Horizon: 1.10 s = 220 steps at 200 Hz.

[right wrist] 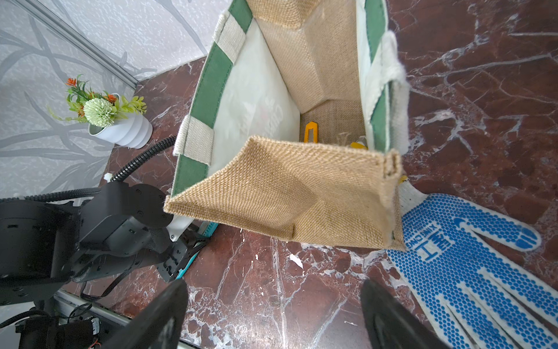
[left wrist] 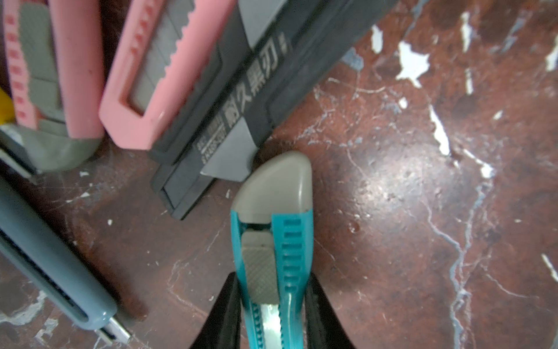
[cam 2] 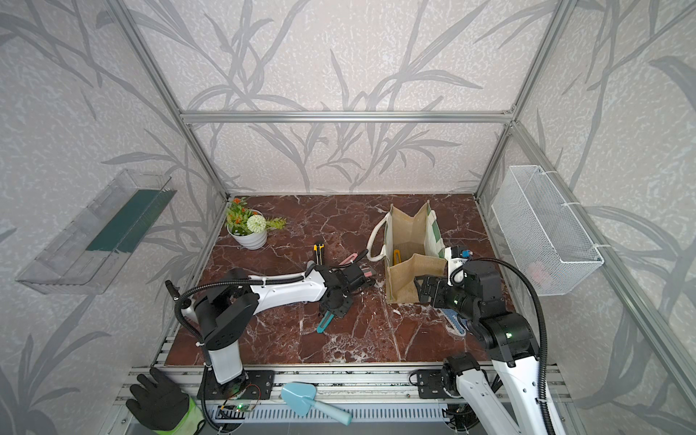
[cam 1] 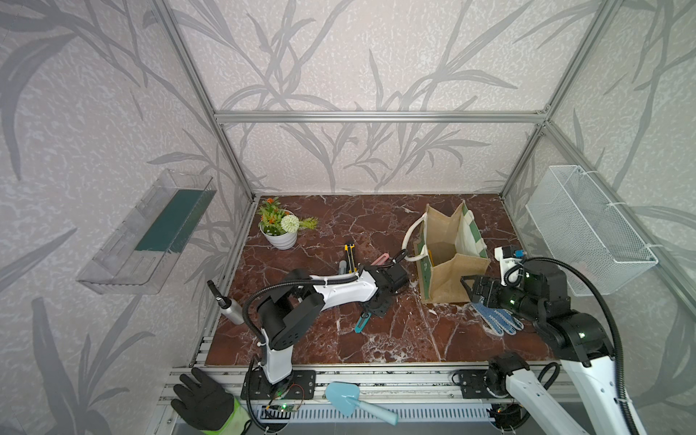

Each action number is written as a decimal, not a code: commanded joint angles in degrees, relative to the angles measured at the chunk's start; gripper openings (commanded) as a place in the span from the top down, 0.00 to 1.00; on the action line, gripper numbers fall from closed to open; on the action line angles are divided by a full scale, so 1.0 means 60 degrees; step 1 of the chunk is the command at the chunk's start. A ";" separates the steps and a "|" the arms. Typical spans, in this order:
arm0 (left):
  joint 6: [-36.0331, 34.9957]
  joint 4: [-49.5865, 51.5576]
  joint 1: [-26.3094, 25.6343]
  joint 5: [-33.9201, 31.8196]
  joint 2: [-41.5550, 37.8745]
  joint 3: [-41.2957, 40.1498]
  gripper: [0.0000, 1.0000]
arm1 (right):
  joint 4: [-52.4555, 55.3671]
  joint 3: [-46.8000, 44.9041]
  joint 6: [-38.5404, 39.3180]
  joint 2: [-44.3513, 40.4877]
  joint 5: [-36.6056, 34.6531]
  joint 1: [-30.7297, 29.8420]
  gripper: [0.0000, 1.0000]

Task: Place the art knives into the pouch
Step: Pick up the utility knife at the center of the board.

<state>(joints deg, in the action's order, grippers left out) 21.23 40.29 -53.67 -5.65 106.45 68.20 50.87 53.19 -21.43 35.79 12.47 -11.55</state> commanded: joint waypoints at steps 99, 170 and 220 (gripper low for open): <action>0.0140 0.0165 0.0507 0.0022 -0.0757 0.0115 0.73 | -0.0120 -0.0090 -0.0114 -0.0032 0.0017 0.0021 0.10; 0.0013 0.0338 0.0857 0.0033 -0.1117 0.0183 0.73 | -0.0100 -0.0148 -0.0120 -0.0069 0.0002 0.0020 0.10; 0.0035 0.0275 0.0859 -0.0009 -0.0549 0.0058 0.72 | 0.0037 -0.0047 -0.0008 -0.0109 -0.0111 0.0021 0.10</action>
<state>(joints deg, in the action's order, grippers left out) 21.45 40.91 -48.58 -4.93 101.71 68.20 50.89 53.01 -21.63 35.79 12.45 -11.55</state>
